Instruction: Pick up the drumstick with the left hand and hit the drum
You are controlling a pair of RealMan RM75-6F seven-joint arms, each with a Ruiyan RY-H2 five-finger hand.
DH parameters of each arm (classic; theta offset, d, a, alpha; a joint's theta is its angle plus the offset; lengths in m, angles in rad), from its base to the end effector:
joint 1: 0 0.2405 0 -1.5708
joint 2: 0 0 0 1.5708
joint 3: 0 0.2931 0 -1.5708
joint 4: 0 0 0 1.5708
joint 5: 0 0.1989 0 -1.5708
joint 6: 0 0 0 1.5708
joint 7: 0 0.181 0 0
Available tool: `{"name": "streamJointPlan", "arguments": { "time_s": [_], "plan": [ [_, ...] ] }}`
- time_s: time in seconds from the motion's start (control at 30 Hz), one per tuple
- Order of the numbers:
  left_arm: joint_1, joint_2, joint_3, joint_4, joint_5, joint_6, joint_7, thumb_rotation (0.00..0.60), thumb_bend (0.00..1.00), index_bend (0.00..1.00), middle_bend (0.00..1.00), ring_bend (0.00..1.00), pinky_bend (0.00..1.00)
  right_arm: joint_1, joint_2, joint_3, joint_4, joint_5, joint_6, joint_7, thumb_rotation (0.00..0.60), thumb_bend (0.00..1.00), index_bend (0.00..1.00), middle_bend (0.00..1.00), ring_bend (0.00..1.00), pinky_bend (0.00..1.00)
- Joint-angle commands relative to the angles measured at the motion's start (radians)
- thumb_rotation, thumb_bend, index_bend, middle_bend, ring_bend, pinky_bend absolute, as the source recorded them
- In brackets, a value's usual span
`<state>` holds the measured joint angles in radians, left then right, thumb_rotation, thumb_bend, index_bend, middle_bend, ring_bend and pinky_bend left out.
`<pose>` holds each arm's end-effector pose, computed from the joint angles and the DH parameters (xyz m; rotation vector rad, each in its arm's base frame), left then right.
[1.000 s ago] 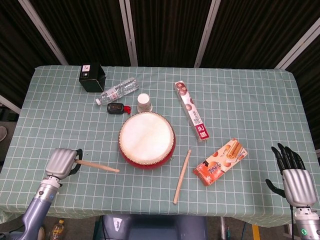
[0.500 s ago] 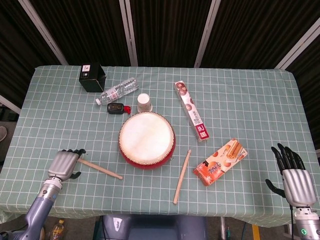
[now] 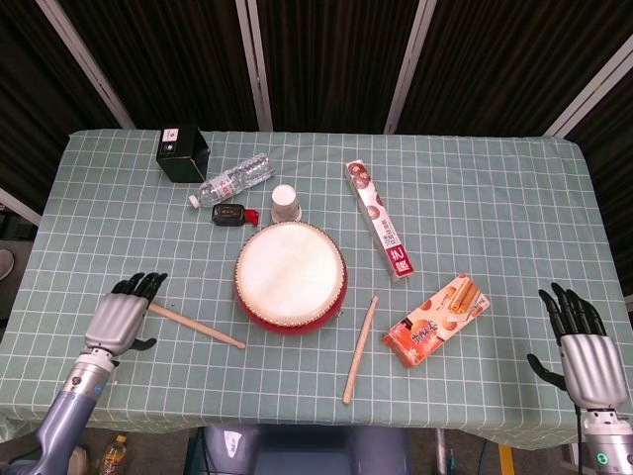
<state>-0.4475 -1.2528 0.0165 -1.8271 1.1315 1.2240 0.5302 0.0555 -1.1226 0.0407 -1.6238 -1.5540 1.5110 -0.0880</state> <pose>-0.2666 0.2939 0.0743 -1.7216 -0.9327 -0.6407 -0.3334 -0.2078 0.1819 1.4285 -0.8308 0.8693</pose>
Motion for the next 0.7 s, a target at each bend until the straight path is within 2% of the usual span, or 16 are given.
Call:
{"name": "streamJointPlan", "arguments": {
  "time_s": [0.03, 0.1, 0.27, 0.43, 0.53, 0.7],
  "plan": [
    [0.042, 0.072, 0.007, -0.043, 0.115, 0.067, -0.102, 0.600, 0.00, 0.00, 0.01, 0.01, 0.13, 0.000, 0.000, -0.001, 0.001, -0.001, -0.001, -0.002, 0.600, 0.25, 0.00, 0.00, 0.00, 0.12],
    [0.071, 0.105, 0.026, -0.039, 0.193, 0.104, -0.172, 0.600, 0.00, 0.00, 0.00, 0.00, 0.12, 0.001, -0.001, -0.003, 0.000, -0.005, -0.001, -0.004, 0.600, 0.25, 0.00, 0.00, 0.00, 0.12],
    [0.155, 0.150, 0.076, 0.021, 0.332, 0.204, -0.345, 0.600, 0.00, 0.00, 0.00, 0.00, 0.00, 0.000, -0.003, -0.006, 0.003, -0.015, 0.005, -0.011, 0.600, 0.25, 0.00, 0.00, 0.00, 0.12],
    [0.222, 0.146, 0.100, 0.133, 0.436, 0.313, -0.406, 0.600, 0.00, 0.00, 0.00, 0.00, 0.00, -0.002, -0.008, -0.008, 0.010, -0.023, 0.011, -0.017, 0.600, 0.25, 0.00, 0.00, 0.00, 0.12],
    [0.260, 0.126, 0.097, 0.198, 0.459, 0.370, -0.466, 0.600, 0.00, 0.00, 0.00, 0.00, 0.00, 0.000, -0.006, -0.006, 0.010, -0.025, 0.012, -0.014, 0.600, 0.25, 0.00, 0.00, 0.00, 0.12],
    [0.300, 0.130, 0.103, 0.229, 0.452, 0.384, -0.492, 0.600, 0.00, 0.00, 0.00, 0.00, 0.00, -0.001, -0.007, -0.008, 0.013, -0.033, 0.016, -0.008, 0.600, 0.25, 0.00, 0.00, 0.00, 0.12]
  ]
}}
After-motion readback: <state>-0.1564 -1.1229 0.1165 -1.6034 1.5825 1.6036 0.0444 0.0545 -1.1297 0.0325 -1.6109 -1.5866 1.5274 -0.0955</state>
